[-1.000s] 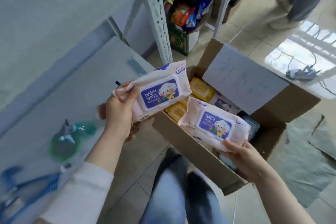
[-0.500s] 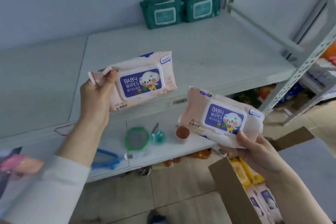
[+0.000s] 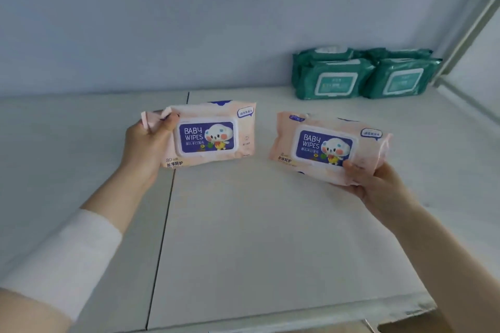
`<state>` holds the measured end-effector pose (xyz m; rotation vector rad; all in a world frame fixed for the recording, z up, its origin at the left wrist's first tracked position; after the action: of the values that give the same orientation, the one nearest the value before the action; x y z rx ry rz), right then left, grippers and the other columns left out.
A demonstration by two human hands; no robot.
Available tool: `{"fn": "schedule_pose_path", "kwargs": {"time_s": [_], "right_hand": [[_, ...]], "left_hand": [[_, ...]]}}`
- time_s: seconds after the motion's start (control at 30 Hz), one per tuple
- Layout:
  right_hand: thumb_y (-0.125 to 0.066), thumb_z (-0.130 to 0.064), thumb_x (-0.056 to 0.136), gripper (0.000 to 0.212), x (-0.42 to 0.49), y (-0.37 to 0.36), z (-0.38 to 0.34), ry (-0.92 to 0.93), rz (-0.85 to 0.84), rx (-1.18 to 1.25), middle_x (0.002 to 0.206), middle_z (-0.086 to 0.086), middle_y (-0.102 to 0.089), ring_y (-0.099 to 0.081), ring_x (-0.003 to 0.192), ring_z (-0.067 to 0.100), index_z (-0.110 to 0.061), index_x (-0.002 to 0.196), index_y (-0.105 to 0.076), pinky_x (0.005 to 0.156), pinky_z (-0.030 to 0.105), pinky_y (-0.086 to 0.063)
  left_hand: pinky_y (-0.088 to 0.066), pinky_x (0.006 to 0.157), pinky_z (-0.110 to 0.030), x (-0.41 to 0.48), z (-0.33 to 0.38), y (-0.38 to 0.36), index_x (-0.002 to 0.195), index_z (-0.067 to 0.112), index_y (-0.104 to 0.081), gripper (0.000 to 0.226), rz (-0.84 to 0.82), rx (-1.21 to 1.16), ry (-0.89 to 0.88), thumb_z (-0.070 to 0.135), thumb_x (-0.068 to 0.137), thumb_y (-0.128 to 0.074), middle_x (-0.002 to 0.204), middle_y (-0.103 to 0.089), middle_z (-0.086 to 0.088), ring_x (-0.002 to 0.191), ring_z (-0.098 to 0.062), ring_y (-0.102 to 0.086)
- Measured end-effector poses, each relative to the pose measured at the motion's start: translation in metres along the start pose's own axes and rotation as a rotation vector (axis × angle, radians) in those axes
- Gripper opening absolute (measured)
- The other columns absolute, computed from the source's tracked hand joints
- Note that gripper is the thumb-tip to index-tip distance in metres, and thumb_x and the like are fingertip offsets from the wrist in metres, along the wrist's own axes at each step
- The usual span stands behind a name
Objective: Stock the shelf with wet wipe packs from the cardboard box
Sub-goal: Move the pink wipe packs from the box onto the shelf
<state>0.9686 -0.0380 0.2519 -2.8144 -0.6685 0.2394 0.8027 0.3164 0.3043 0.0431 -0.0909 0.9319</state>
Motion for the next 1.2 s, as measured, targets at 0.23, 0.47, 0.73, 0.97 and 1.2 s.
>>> {"fn": "schedule_pose_path", "kwargs": {"time_s": [0.23, 0.47, 0.73, 0.97, 1.2], "right_hand": [[-0.05, 0.003, 0.09, 0.04, 0.158, -0.061, -0.009, 0.089, -0.13, -0.192, 0.102, -0.009, -0.073, -0.069, 0.095, 0.013, -0.017, 0.125, -0.05, 0.073, 0.032, -0.059], [-0.063, -0.003, 0.085, 0.036, 0.258, -0.085, -0.004, 0.116, -0.01, -0.393, 0.114, 0.009, -0.065, -0.061, 0.108, 0.029, -0.009, 0.119, -0.056, 0.094, 0.041, -0.05], [-0.067, -0.006, 0.081, 0.04, 0.286, -0.094, -0.005, 0.191, 0.271, -0.499, 0.099, -0.004, -0.061, -0.056, 0.088, 0.015, -0.013, 0.119, -0.057, 0.08, 0.028, -0.046], [-0.065, -0.009, 0.084, 0.052, 0.278, -0.091, -0.007, 0.216, 0.466, -0.512, 0.116, -0.002, -0.056, -0.052, 0.099, 0.013, -0.014, 0.13, -0.041, 0.086, 0.023, -0.041], [-0.065, -0.008, 0.083, 0.089, 0.259, -0.116, -0.005, 0.214, 0.467, -0.769, 0.15, 0.016, -0.019, -0.02, 0.138, 0.032, -0.01, 0.15, -0.005, 0.114, 0.034, -0.013]], "left_hand": [[-0.053, 0.079, -0.037, 0.123, -0.014, -0.021, 0.083, 0.03, -0.064, 0.012, 0.042, 0.009, -0.085, 0.02, 0.089, -0.059, 0.075, -0.07, 0.015, 0.074, -0.006, -0.065], [-0.055, 0.064, -0.023, 0.209, -0.042, -0.035, 0.081, 0.029, -0.059, 0.016, 0.034, 0.043, -0.067, 0.018, 0.092, -0.055, 0.066, -0.068, 0.02, 0.064, 0.003, -0.064], [-0.051, 0.084, -0.036, 0.251, -0.046, -0.033, 0.082, 0.028, -0.061, 0.014, 0.117, 0.108, -0.141, 0.017, 0.089, -0.059, 0.083, -0.063, 0.008, 0.077, -0.007, -0.061], [-0.043, 0.061, -0.004, 0.241, -0.038, -0.029, 0.082, 0.033, -0.057, 0.021, 0.213, 0.148, -0.233, 0.013, 0.084, -0.063, 0.081, -0.06, 0.017, 0.065, 0.016, -0.057], [-0.045, 0.088, -0.017, 0.228, -0.043, -0.029, 0.123, 0.009, -0.039, 0.05, 0.233, 0.357, -0.114, 0.03, 0.085, -0.064, 0.122, -0.052, -0.006, 0.109, -0.018, -0.053]]}}
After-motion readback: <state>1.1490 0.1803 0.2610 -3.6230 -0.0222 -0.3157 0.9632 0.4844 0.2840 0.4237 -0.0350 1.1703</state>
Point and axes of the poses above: each hand's wrist, its own x-axis towards the middle knuckle, its own y-axis out of the back of the hand, z = x × y, the point moved 10 cm from there along x, towards the middle knuckle
